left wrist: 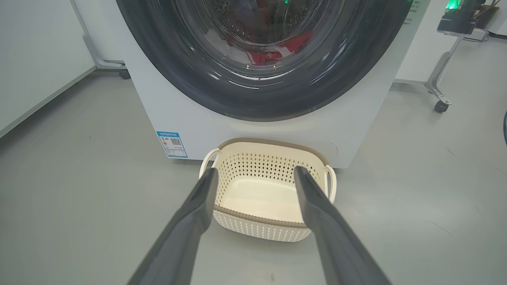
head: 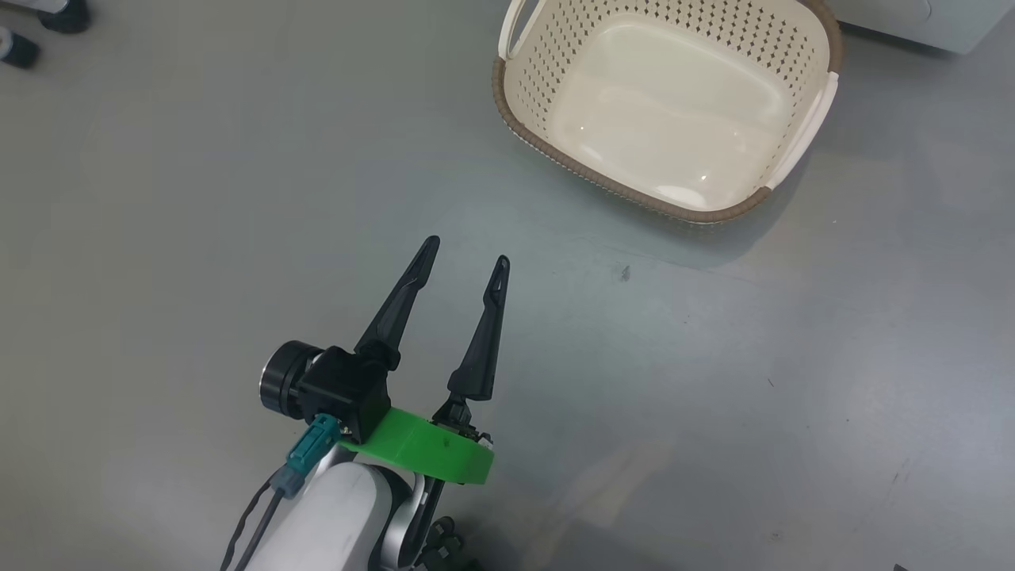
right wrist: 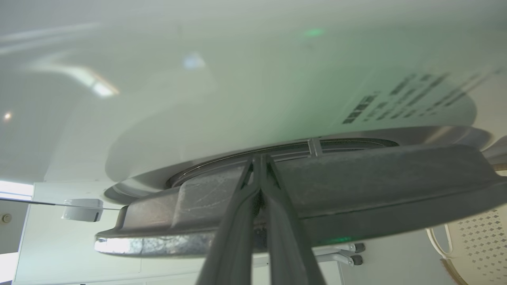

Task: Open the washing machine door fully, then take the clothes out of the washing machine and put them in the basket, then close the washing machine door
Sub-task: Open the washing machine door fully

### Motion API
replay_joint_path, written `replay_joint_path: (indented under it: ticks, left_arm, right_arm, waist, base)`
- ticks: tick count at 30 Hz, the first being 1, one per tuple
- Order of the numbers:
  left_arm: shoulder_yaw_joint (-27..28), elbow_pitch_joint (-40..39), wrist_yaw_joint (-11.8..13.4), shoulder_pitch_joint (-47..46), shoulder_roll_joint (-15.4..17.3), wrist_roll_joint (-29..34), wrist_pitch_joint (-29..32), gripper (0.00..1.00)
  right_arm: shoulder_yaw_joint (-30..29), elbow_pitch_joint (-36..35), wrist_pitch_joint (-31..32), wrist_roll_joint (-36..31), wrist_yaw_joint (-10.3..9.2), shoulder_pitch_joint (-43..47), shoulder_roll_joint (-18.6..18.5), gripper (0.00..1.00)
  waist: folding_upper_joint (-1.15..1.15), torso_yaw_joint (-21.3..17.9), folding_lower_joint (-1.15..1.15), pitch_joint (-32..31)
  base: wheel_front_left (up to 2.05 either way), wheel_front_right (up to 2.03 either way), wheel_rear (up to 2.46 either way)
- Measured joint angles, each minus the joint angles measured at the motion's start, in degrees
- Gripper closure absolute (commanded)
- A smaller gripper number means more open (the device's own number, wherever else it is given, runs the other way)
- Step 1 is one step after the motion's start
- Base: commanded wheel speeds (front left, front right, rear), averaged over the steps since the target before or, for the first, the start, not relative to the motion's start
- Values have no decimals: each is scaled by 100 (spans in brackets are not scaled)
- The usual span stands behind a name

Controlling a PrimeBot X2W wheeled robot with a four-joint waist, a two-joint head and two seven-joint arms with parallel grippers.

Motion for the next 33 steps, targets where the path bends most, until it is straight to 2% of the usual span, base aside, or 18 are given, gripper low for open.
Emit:
replay_joint_path:
  ticks: [16, 33]
  left_arm:
    - [98, -80, 0, 1, -4, -27, 0, 0]
    - [287, 30, 0, 9, -11, 13, 0, 0]
  right_arm:
    - [66, 490, 531, 130, 1, -215, -59, 100]
    - [118, 761, 638, 142, 0, -5, 81, 100]
  waist:
    - [0, 9, 0, -17]
    - [0, -148, 0, -277]
  base:
    - [0, 0, 0]
    - [0, 0, 0]
